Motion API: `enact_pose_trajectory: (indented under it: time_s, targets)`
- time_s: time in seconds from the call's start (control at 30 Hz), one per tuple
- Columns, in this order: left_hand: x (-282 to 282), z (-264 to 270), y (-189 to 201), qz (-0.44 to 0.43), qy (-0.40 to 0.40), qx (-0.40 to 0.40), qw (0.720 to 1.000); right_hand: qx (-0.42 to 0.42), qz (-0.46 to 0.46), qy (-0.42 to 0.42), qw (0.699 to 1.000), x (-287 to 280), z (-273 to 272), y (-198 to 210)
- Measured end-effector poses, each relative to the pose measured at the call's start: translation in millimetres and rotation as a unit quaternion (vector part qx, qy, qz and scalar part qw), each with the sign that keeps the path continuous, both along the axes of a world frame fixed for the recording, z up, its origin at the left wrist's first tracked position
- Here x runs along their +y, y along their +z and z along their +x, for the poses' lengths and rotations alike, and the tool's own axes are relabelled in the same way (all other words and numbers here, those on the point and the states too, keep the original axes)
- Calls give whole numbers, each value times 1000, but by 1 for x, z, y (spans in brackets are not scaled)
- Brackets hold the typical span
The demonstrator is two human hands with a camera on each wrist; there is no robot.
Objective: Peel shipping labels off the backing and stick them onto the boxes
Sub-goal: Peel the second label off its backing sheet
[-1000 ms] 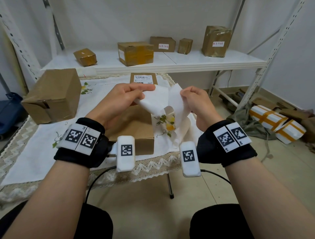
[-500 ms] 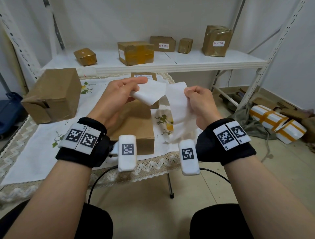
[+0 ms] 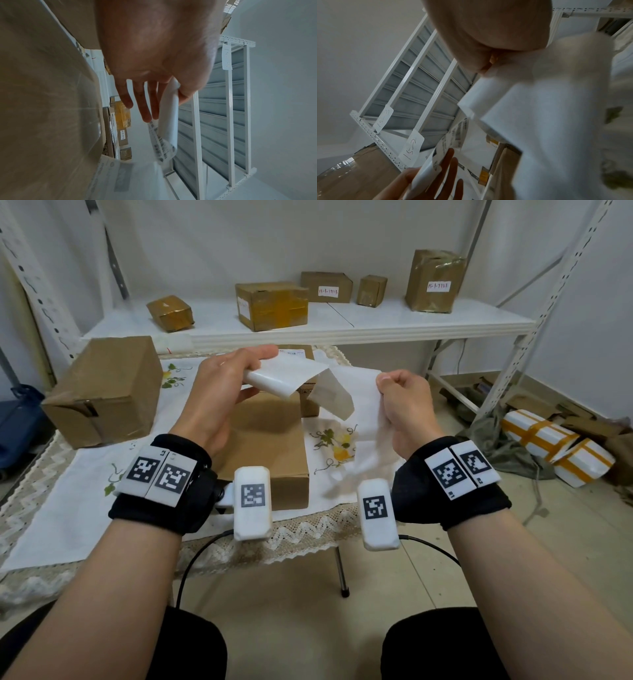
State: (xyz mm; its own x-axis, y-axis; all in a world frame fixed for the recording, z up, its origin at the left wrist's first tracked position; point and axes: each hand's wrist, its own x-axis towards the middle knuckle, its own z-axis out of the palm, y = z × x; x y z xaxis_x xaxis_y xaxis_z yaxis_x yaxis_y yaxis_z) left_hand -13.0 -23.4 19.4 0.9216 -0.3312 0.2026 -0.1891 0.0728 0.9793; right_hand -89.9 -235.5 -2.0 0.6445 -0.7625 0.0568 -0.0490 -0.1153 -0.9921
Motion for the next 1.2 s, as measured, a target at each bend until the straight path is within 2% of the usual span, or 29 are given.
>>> enact_pose_trajectory:
  time_s: [0.13, 0.3, 0.47, 0.7, 1.0, 1.1, 1.2]
  targets:
    - [5, 2, 3, -35, 41, 15, 998, 11, 4, -8, 1000, -4, -2, 2]
    - [5, 0, 3, -31, 48, 17, 998, 59, 3, 79, 995, 3, -8, 4]
    - [4, 0, 4, -33, 47, 26, 998, 90, 10, 105, 990, 6, -2, 2]
    - [6, 3, 3, -29, 44, 30, 998, 70, 15, 32, 997, 2, 4, 0]
    - [5, 4, 3, -25, 46, 33, 998, 20, -9, -4, 1000, 12, -4, 9]
    - [5, 4, 2, -22, 46, 33, 998, 28, -41, 37, 998, 8, -4, 7]
    - [5, 4, 2, -20, 49, 31, 998, 88, -84, 118, 986, 9, -6, 5]
